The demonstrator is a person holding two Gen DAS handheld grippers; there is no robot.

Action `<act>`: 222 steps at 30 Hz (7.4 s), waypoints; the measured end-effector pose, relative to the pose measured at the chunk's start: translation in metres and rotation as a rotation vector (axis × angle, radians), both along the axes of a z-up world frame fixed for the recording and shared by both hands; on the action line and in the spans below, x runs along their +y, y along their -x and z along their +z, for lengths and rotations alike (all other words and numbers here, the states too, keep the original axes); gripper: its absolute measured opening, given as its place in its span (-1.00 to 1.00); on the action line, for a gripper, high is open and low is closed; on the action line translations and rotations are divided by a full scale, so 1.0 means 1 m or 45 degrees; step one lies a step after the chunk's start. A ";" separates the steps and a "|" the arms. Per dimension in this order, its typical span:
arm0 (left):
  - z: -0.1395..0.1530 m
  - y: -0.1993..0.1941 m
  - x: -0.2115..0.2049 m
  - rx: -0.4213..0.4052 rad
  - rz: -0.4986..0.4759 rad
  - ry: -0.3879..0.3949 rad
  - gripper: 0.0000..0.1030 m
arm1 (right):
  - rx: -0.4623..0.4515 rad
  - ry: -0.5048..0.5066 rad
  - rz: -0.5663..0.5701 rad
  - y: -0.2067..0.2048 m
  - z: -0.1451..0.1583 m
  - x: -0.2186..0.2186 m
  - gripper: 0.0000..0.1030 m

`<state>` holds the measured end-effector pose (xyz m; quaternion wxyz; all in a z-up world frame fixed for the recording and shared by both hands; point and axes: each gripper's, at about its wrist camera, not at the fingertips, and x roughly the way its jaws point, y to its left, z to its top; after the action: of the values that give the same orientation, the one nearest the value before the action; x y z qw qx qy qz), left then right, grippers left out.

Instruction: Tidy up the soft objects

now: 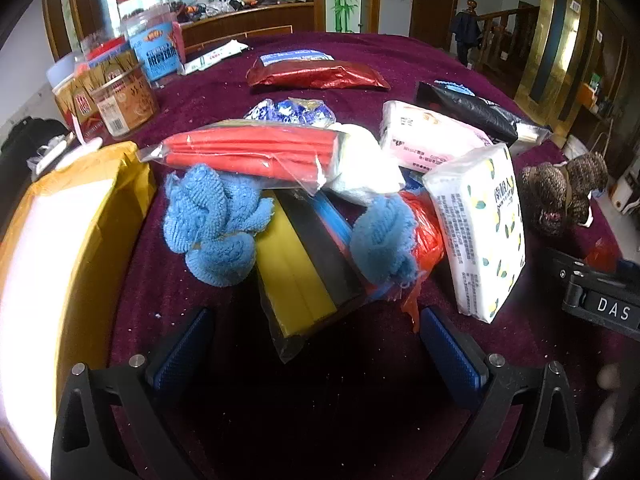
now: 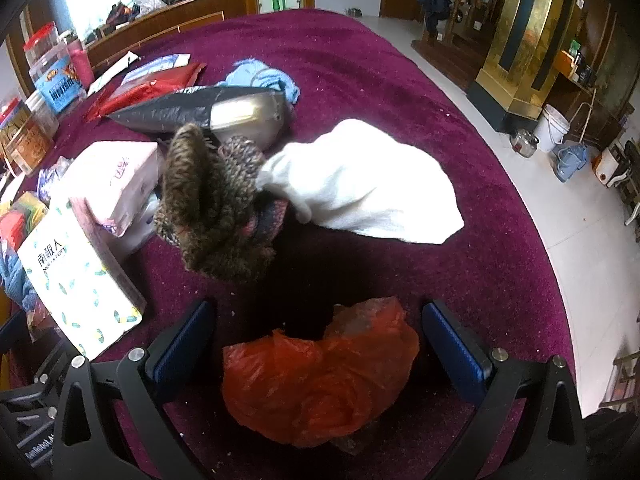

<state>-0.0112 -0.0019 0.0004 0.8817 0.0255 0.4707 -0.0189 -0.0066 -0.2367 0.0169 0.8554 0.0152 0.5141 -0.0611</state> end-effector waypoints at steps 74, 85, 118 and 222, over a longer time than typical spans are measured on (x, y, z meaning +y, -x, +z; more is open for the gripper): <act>0.110 0.094 0.207 -0.335 -0.037 0.425 -0.28 | -0.377 -0.442 0.418 0.073 0.092 0.065 0.01; 0.073 0.027 0.272 -0.192 0.151 0.522 -0.28 | -0.109 -0.763 0.695 0.030 0.101 0.225 0.01; 0.040 -0.003 0.325 -0.078 0.327 0.915 0.34 | -0.027 -0.770 0.646 -0.024 0.085 0.264 0.18; -0.001 0.004 0.003 -0.022 -0.174 0.094 -0.24 | -0.384 -0.446 0.066 0.042 0.030 -0.017 0.64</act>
<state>-0.0153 0.0014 -0.0005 0.8827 0.0251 0.4593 -0.0962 -0.0482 -0.2538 0.0465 0.9082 0.1592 0.3833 0.0538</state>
